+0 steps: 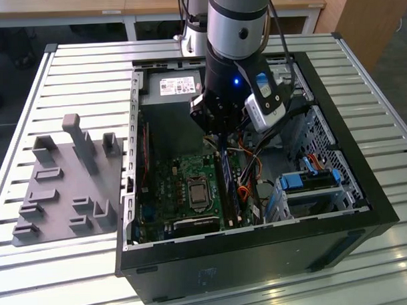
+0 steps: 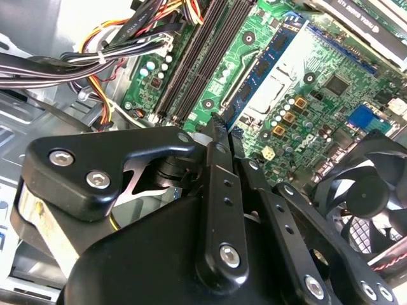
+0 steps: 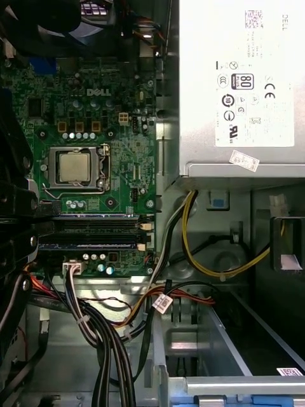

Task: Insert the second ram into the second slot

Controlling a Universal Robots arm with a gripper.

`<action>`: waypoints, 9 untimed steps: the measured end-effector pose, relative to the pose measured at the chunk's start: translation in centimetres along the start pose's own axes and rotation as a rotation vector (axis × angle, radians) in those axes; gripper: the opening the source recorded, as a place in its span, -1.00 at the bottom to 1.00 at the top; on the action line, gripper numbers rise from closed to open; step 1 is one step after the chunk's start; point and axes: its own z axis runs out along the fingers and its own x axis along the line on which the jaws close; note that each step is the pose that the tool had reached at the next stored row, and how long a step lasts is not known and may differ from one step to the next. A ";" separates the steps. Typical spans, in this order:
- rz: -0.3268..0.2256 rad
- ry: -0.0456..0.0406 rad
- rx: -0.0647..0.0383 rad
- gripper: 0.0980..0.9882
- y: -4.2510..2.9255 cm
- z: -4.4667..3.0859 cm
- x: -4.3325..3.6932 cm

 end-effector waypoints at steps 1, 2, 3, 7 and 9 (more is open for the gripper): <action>0.000 0.0000 0.000 -0.91 0.00 0.05 0.00; 0.000 0.0000 0.000 -0.91 -0.01 0.10 0.00; 0.000 0.0000 0.000 -0.91 -0.01 0.15 0.00; 0.000 0.0000 0.000 -0.91 -0.03 0.36 -0.01; 0.000 0.0000 0.000 -0.91 -0.04 0.47 -0.01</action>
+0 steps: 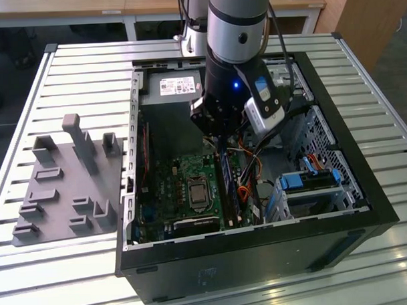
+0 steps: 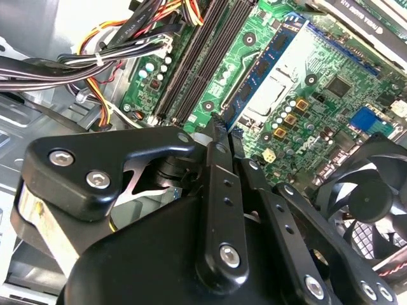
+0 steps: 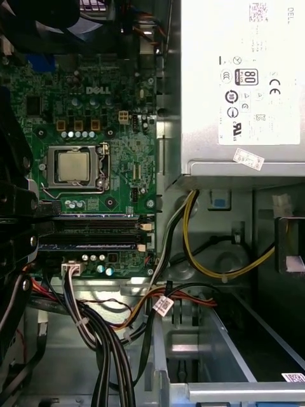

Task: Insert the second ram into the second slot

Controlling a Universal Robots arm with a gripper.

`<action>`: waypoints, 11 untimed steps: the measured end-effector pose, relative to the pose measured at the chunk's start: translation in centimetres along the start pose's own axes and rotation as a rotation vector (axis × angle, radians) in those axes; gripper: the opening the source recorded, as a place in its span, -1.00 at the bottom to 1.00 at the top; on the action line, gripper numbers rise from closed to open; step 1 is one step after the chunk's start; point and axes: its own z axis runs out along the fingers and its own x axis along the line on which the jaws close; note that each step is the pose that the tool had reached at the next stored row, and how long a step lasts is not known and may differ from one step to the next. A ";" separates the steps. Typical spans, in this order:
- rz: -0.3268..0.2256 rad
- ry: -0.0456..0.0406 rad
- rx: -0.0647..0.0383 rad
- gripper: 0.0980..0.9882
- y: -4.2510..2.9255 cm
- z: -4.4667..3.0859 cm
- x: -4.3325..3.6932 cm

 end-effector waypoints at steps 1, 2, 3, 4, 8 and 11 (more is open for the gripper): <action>0.000 0.0000 0.000 -0.91 0.00 0.06 0.00; 0.000 -0.0001 0.000 -0.91 -0.01 0.11 -0.01; 0.000 0.0000 0.000 -0.91 -0.01 0.16 0.00; 0.000 0.0005 0.000 -0.91 -0.01 0.17 -0.01; 0.000 0.0019 0.000 -0.91 -0.02 0.31 -0.01; 0.000 0.0008 -0.001 -0.91 -0.07 0.38 -0.01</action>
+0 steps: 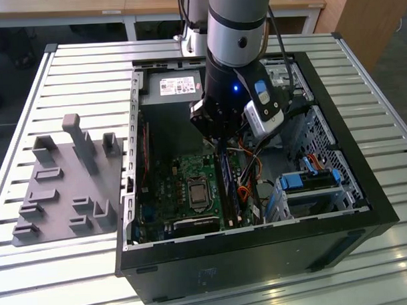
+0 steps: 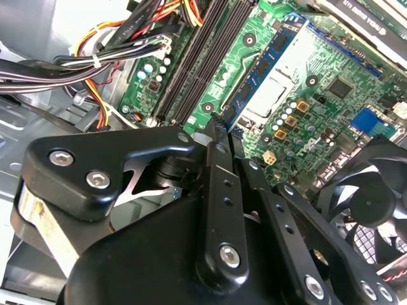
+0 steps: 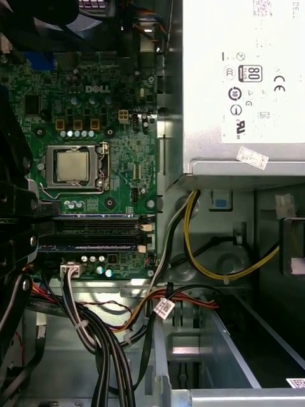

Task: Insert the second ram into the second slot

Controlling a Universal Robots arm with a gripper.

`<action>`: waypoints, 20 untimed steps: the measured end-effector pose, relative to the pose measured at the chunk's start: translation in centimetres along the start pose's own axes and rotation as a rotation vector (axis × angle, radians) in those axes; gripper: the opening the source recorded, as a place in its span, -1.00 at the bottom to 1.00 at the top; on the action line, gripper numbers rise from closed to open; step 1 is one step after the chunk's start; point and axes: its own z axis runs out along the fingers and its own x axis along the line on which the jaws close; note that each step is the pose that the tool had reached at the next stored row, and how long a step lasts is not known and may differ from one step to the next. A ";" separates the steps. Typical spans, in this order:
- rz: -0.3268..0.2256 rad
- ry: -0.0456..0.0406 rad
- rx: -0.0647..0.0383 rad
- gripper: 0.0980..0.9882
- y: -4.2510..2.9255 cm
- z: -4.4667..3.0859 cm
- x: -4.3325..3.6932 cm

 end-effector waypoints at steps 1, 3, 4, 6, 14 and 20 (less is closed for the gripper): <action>0.000 -0.0013 -0.001 -0.91 -0.02 0.03 0.00; 0.000 -0.0018 -0.001 -0.91 -0.04 0.07 0.00; 0.000 -0.0053 -0.001 -0.91 -0.15 0.10 0.04; 0.000 -0.0056 0.005 -0.91 -0.16 0.15 0.03; 0.001 -0.0055 0.006 -0.91 -0.18 0.98 0.19; 0.001 -0.0055 0.006 -0.91 -0.20 2.01 0.16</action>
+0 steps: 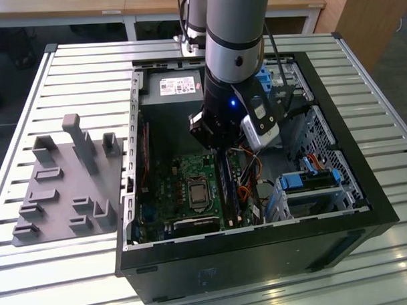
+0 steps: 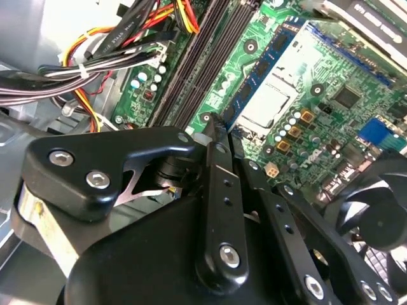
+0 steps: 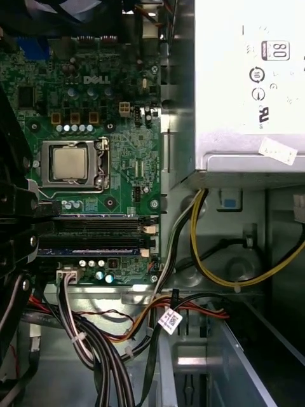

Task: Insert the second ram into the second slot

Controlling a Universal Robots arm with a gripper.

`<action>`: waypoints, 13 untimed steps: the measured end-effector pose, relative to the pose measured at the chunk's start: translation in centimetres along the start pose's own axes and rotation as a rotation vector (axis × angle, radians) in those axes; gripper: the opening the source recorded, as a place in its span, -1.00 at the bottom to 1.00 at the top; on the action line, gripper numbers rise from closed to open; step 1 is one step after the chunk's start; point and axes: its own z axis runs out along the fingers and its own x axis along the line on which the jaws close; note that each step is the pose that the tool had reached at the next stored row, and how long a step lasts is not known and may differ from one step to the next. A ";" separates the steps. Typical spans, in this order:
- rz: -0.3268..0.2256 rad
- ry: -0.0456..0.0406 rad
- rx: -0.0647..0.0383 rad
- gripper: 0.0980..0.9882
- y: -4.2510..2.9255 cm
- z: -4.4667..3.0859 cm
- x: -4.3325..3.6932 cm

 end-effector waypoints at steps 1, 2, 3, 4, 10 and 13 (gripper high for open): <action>0.000 0.0000 0.000 -0.91 0.00 0.11 -0.05; 0.000 0.0000 0.000 -0.91 0.00 0.23 -0.10; 0.000 0.0000 0.000 -0.91 0.00 0.32 -0.17; 0.000 0.0000 0.000 -0.91 0.00 0.38 -0.24; 0.000 0.0000 0.001 -0.91 0.00 0.71 -0.55; 0.000 0.0000 0.001 -0.91 -0.01 0.99 -0.64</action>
